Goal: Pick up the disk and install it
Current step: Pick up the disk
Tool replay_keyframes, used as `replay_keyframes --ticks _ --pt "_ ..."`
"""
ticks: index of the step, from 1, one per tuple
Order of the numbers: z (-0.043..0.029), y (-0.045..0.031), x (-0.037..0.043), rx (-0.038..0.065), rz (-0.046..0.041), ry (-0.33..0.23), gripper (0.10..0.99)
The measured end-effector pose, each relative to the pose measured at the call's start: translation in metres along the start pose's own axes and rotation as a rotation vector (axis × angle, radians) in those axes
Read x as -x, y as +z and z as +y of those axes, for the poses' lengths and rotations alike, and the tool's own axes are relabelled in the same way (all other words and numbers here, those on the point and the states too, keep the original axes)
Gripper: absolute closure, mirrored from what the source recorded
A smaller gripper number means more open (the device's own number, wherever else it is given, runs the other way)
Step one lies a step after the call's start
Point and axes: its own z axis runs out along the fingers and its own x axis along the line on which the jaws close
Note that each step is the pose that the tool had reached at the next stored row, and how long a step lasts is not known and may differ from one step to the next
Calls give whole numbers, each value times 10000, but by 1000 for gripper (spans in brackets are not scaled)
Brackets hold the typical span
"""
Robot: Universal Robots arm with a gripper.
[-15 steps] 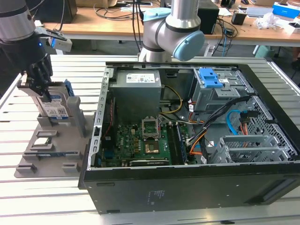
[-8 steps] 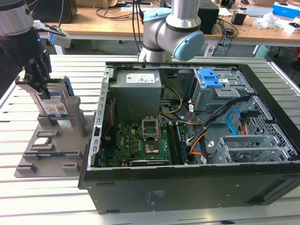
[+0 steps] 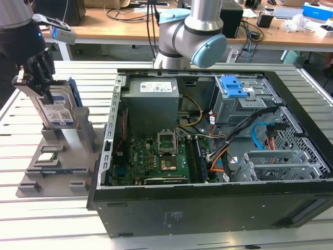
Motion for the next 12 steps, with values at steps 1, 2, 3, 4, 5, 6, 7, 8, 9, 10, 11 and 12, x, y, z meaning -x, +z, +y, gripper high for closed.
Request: replay_keyframes --ticks 1,2,3,4,5,6,7,8,9,10,11,12 --pt "-1 -34 2 0 0 -1 725" --pt "-1 -67 4 0 0 -1 725" --pt "-2 -86 5 0 0 -1 725" --pt "-2 -102 7 0 0 0 725" --pt "-3 -124 8 0 -1 0 725" --pt "-3 -138 9 0 0 -1 725" --pt "-4 -154 10 0 0 0 725" --pt "-4 -169 11 0 0 -1 725" --pt "-6 -200 13 -1 -1 -1 725" --pt "-6 -223 14 0 0 0 725" --pt "-7 -244 15 0 0 0 725" --pt "-8 -269 17 1 0 0 725"
